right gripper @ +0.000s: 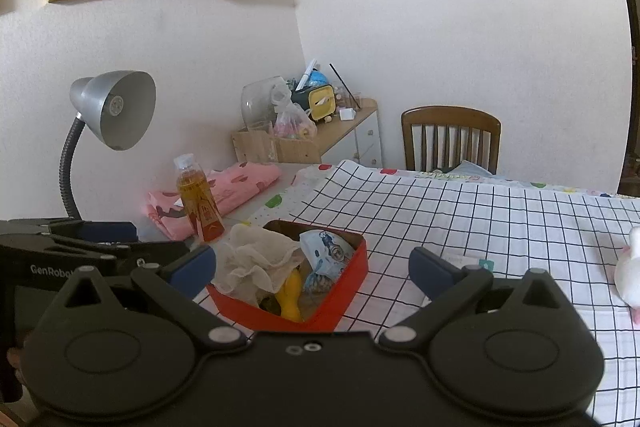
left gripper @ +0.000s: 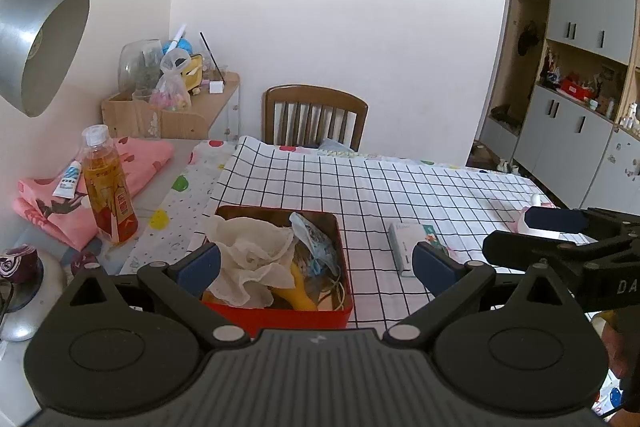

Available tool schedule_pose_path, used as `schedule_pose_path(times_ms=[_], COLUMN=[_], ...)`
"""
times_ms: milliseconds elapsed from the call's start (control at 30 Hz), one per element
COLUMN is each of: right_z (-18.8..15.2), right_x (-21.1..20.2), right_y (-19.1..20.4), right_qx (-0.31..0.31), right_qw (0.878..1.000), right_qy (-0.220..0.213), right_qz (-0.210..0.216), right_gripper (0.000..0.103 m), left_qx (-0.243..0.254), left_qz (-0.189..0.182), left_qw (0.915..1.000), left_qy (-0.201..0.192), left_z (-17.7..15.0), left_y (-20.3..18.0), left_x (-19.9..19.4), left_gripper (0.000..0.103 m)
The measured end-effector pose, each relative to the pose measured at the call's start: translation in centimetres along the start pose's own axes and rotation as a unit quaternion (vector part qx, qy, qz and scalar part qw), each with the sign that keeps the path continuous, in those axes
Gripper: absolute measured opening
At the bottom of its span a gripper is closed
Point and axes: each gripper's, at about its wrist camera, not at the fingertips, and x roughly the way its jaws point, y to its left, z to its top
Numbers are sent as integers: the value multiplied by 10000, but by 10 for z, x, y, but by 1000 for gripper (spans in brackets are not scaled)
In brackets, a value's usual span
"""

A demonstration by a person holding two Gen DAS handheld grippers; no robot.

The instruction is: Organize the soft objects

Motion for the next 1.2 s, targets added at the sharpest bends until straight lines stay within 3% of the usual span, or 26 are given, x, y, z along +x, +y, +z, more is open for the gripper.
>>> schedule_pose_path(times_ms=[667, 1200], right_z=[-1, -2], right_x=[8, 12], right_y=[0, 3], right_qx=[-21, -96], right_qw=[9997, 9997], right_qy=[46, 39], right_qz=[-257, -223], right_gripper=[103, 103], left_qx=[53, -4], left_qz=[-112, -103], left_qw=[9999, 9999], left_qy=[-93, -84], left_z=[1, 0], left_y=[-3, 0], left_x=[-1, 1], left_gripper=[103, 103])
